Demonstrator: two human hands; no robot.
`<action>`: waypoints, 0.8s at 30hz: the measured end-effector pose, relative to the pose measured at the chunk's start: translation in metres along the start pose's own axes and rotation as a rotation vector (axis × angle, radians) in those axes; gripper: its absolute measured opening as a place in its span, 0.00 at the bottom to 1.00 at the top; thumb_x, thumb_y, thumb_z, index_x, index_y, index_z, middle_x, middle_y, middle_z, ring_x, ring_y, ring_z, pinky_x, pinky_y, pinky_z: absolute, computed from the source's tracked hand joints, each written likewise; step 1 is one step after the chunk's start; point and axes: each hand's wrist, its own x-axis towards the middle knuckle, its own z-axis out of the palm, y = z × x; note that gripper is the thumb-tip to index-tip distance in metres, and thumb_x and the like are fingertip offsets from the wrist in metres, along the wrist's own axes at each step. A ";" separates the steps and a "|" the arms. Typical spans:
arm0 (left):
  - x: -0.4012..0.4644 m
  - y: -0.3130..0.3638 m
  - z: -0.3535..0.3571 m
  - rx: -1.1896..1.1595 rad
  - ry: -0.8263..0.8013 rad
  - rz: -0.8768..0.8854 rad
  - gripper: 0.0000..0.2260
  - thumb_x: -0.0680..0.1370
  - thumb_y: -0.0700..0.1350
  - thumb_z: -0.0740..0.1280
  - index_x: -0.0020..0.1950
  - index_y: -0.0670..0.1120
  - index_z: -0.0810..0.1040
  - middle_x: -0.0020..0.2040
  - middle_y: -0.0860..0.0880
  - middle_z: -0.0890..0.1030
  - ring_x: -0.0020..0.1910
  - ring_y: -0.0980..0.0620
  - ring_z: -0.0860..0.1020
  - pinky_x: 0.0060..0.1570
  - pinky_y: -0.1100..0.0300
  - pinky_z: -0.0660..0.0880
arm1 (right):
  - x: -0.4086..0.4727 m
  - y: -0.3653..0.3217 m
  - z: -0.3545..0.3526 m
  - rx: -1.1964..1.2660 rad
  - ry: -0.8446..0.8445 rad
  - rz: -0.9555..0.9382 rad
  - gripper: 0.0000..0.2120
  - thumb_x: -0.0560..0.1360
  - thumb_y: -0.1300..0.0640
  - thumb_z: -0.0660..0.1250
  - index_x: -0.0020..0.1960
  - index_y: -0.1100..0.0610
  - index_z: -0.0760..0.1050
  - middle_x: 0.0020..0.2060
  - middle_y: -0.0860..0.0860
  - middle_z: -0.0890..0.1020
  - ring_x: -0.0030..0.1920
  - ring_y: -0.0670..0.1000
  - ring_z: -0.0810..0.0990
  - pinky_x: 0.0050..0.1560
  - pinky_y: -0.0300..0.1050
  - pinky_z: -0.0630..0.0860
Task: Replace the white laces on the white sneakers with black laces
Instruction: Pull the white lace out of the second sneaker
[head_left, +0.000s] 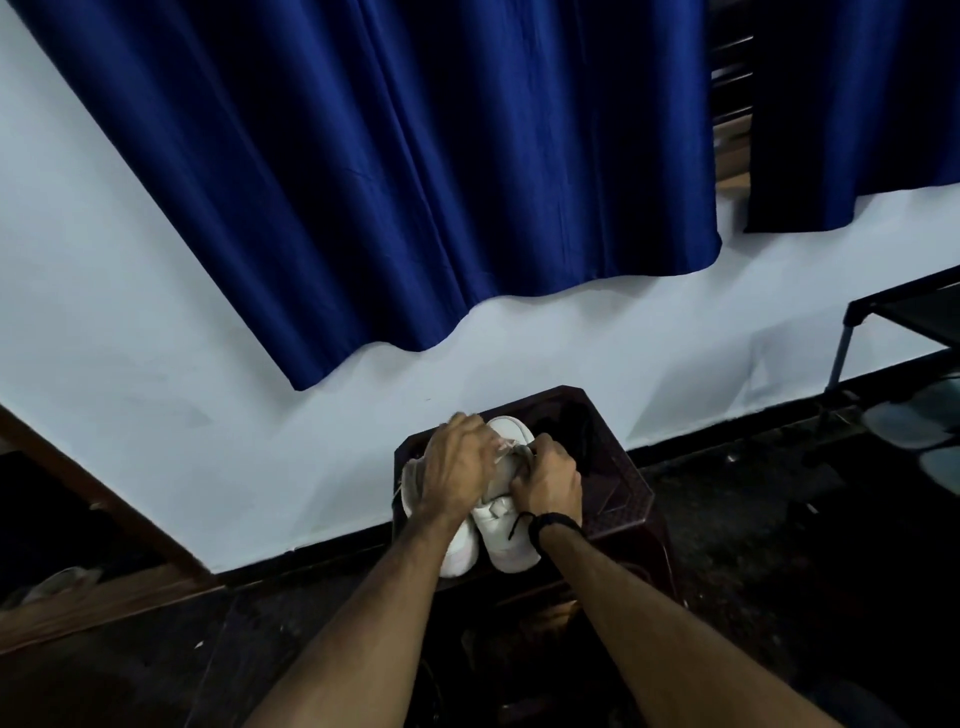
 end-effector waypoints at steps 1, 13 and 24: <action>0.000 -0.002 -0.004 -0.011 0.109 -0.061 0.11 0.77 0.44 0.63 0.40 0.46 0.84 0.38 0.49 0.80 0.41 0.48 0.75 0.41 0.52 0.75 | 0.000 0.000 0.000 -0.005 -0.001 -0.003 0.07 0.76 0.55 0.63 0.49 0.58 0.71 0.47 0.56 0.78 0.47 0.62 0.78 0.42 0.53 0.75; -0.005 -0.063 -0.052 -0.221 0.467 -1.242 0.13 0.75 0.42 0.66 0.58 0.41 0.80 0.60 0.39 0.76 0.62 0.38 0.72 0.59 0.45 0.68 | 0.000 -0.003 -0.001 -0.049 -0.011 0.008 0.07 0.74 0.58 0.63 0.51 0.58 0.71 0.49 0.56 0.77 0.49 0.63 0.79 0.44 0.54 0.76; -0.022 0.011 0.007 0.021 -0.005 -0.465 0.10 0.69 0.47 0.67 0.49 0.53 0.80 0.48 0.53 0.82 0.54 0.49 0.76 0.53 0.51 0.66 | 0.011 0.001 0.006 -0.450 0.057 -0.358 0.07 0.70 0.59 0.67 0.48 0.57 0.75 0.44 0.53 0.76 0.44 0.57 0.77 0.35 0.49 0.72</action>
